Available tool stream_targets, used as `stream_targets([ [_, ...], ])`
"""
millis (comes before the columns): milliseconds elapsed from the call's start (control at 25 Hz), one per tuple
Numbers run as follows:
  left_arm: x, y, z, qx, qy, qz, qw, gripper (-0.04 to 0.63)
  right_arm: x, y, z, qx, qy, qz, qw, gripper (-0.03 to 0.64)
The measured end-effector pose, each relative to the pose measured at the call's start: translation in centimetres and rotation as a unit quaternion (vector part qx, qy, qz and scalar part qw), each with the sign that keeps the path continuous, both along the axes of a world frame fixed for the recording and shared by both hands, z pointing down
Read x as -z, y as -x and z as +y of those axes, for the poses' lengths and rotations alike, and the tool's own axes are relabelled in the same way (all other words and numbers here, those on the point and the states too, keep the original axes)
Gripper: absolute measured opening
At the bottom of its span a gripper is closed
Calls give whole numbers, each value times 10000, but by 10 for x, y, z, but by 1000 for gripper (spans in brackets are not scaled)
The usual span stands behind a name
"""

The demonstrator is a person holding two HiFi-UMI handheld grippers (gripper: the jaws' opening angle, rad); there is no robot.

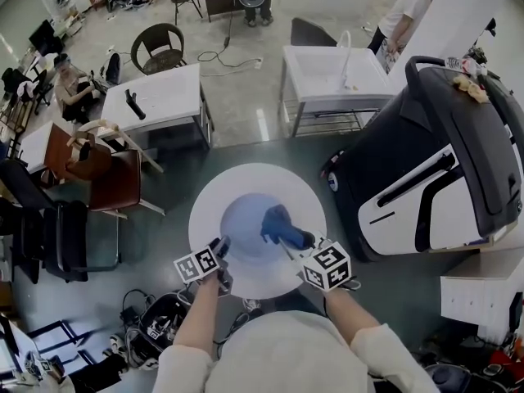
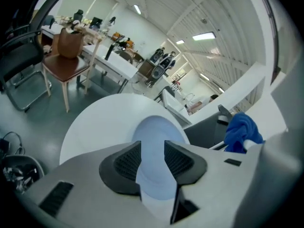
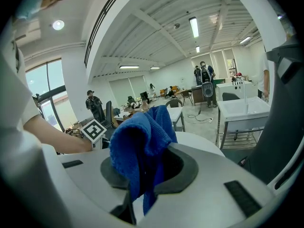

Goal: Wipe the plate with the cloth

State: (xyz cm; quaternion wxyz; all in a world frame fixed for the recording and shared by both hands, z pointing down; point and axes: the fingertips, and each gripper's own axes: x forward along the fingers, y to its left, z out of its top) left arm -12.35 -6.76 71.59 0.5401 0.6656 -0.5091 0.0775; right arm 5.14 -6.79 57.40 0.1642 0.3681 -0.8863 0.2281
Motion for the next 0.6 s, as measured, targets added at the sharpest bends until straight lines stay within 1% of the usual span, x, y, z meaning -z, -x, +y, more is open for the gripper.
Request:
stream_targets([
  [120,36,-3,-9,-199,-600,-79,9980,121,7,4,0,-15,-84,-37,10000,94],
  [240,70,-8,-14,-442,-1184,-262,9916,83,14,6,1,-27,-165,-84,9998,94],
  [440,121,-15,-15,-798,-1997,-525,9752,52,28,6,4,-80,-289,-192,9994,94],
  [600,155,-24,-5,-1167,-2521,-716,9580,46,40,5,9,-157,-378,-268,9988,94],
])
